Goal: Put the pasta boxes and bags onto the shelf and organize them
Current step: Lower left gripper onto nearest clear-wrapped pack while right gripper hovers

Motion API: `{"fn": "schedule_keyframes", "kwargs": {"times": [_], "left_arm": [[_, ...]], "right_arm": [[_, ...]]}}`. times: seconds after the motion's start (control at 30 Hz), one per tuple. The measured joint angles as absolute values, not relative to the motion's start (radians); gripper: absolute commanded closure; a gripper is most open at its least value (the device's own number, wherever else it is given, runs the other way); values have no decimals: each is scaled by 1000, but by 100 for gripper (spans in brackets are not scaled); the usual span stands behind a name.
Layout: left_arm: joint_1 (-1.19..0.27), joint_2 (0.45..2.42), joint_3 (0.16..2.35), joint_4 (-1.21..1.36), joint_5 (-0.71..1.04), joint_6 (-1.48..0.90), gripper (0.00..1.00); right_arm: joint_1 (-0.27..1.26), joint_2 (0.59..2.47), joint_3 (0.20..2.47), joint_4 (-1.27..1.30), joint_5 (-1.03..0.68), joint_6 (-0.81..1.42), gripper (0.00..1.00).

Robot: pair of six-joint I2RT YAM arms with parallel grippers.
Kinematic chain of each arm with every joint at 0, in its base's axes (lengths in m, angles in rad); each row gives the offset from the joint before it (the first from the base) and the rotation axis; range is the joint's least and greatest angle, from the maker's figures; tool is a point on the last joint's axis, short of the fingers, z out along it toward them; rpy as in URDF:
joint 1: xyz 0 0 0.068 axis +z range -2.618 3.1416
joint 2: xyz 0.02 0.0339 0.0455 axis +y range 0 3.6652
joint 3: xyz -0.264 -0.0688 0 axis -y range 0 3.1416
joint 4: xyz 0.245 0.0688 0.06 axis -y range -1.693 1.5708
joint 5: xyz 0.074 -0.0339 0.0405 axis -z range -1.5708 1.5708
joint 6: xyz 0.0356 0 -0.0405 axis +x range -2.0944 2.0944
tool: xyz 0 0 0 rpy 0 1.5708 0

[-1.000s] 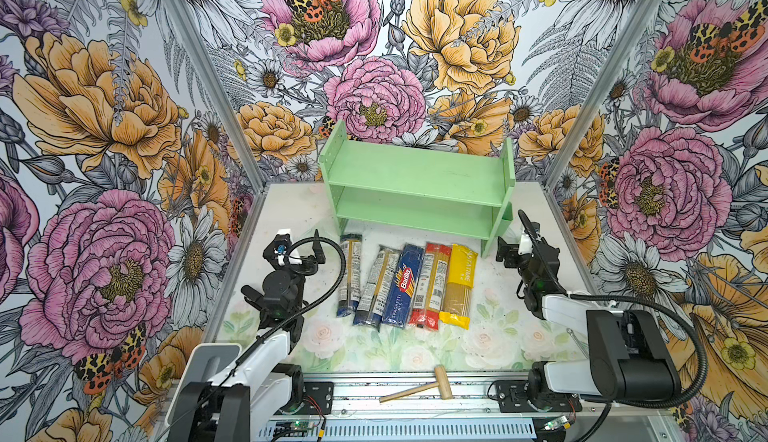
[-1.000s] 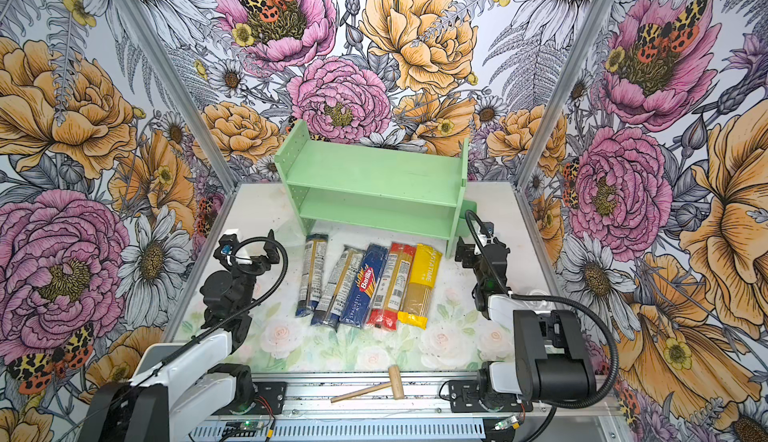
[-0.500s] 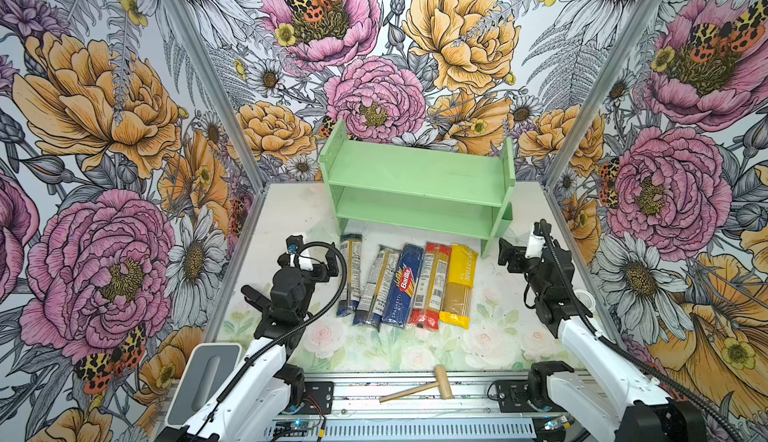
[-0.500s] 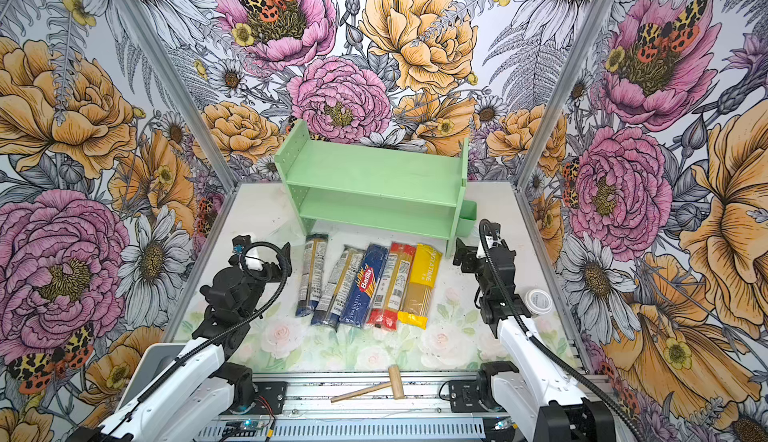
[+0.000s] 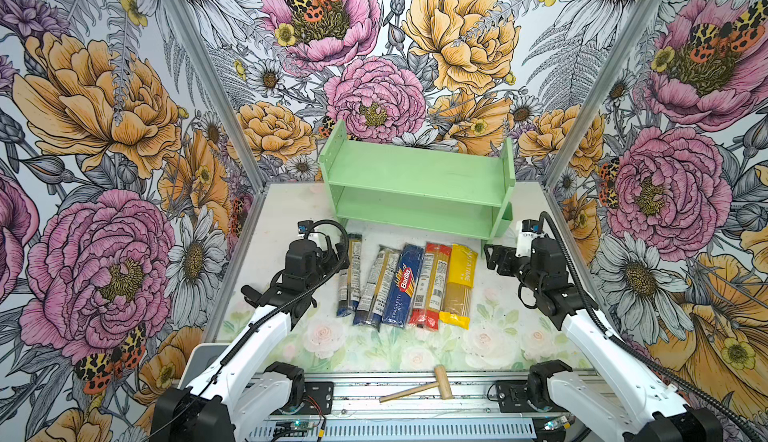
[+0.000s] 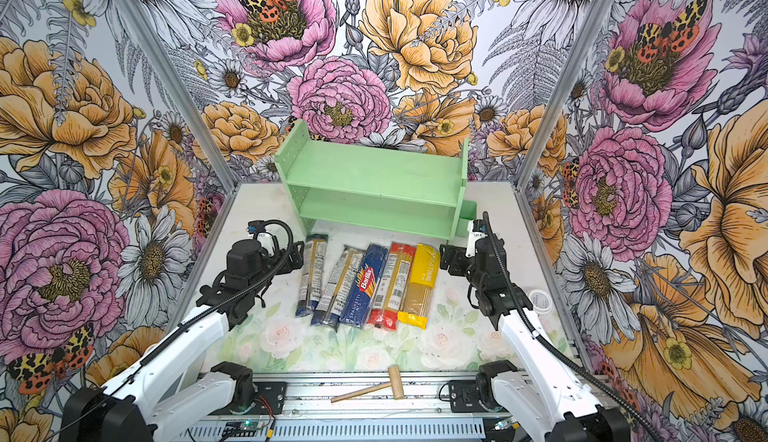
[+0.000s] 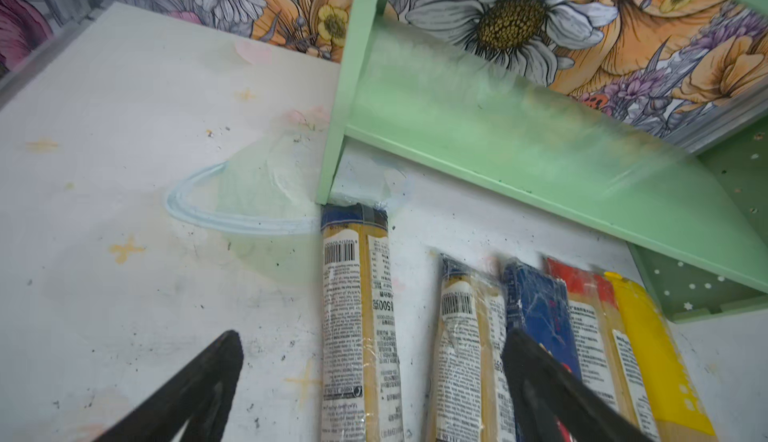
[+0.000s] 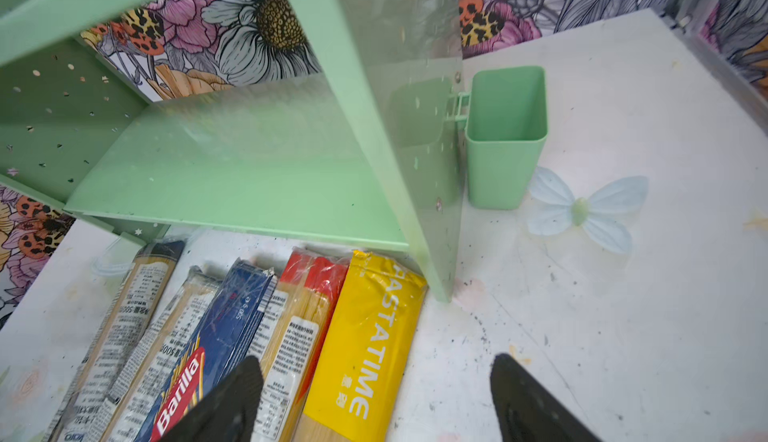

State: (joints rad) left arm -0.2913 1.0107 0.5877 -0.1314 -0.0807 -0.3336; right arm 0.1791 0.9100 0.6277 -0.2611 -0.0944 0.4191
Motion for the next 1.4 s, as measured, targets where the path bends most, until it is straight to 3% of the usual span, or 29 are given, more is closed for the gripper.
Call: {"fn": "schedule_keyframes", "kwargs": {"times": [0.5, 0.9, 1.4], "left_arm": [[-417, 1151, 601, -289, -62, -456, 1], [-435, 1251, 648, -355, -61, -474, 1], [-495, 1412, 745, -454, -109, -529, 1]], "right_arm": [[374, 885, 627, -395, -105, 524, 13], [543, 1021, 673, -410, 23, 524, 11], [599, 1137, 723, -411, 68, 504, 8]]}}
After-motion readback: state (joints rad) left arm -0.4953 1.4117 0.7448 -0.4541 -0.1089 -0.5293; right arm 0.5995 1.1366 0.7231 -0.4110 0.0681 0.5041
